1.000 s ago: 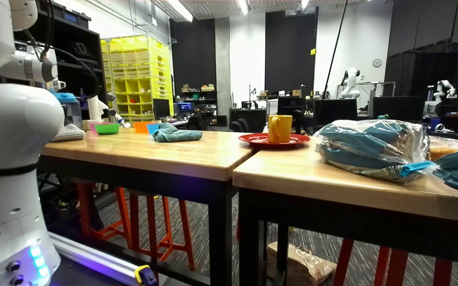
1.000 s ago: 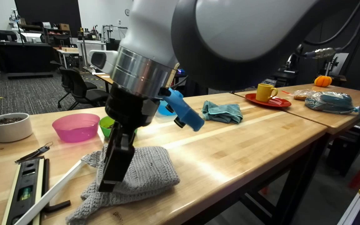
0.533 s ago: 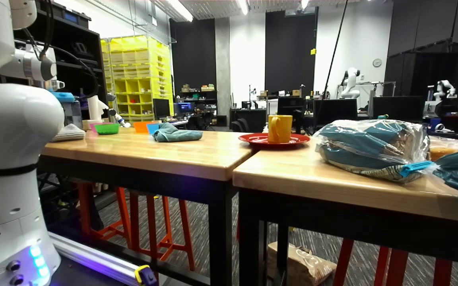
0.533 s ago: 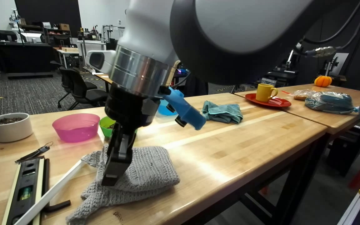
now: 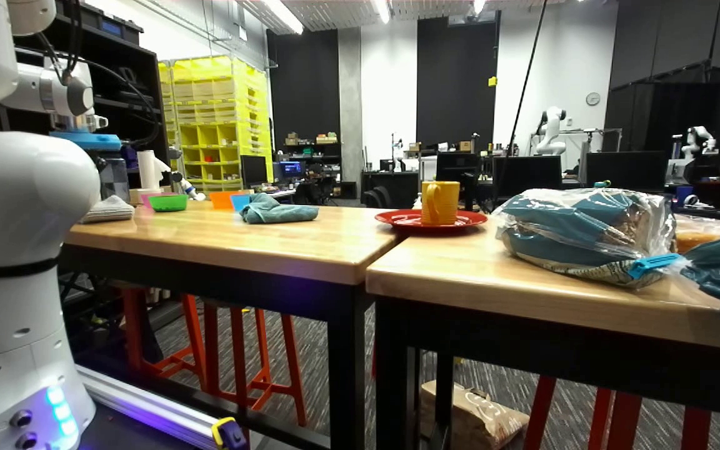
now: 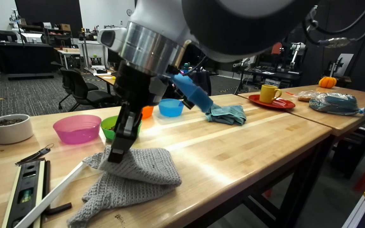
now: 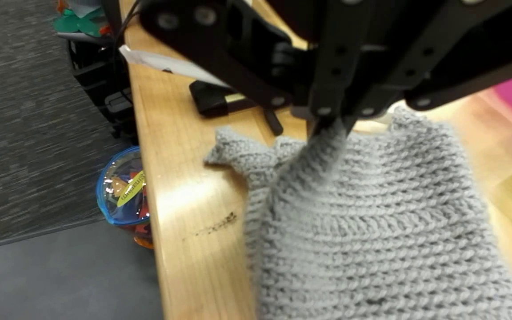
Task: Unfold the grey piece of material on the left
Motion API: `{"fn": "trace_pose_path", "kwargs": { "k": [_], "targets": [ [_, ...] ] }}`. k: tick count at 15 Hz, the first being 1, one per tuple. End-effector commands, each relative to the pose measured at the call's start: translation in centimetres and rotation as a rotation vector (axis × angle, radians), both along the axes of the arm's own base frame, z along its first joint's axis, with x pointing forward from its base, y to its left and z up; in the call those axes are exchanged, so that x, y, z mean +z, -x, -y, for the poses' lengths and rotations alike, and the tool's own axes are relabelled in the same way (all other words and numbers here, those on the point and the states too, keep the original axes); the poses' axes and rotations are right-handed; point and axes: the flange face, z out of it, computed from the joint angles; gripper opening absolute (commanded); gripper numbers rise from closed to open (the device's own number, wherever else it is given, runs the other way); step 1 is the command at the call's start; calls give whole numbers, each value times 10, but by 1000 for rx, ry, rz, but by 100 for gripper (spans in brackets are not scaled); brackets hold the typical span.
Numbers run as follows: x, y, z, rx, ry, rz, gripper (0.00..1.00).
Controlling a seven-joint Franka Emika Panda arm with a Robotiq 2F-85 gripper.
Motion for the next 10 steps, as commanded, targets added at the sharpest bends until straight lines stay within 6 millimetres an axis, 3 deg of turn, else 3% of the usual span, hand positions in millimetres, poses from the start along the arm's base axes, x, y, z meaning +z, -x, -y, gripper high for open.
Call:
{"fn": "trace_pose_path", "kwargs": {
  "k": [1,6,10],
  "targets": [
    [30,2,31,-48,11,-3,1],
    [57,-2,76,-130,17,-18,1],
    [64,2,117,-213,39,-12,1]
  ]
}}
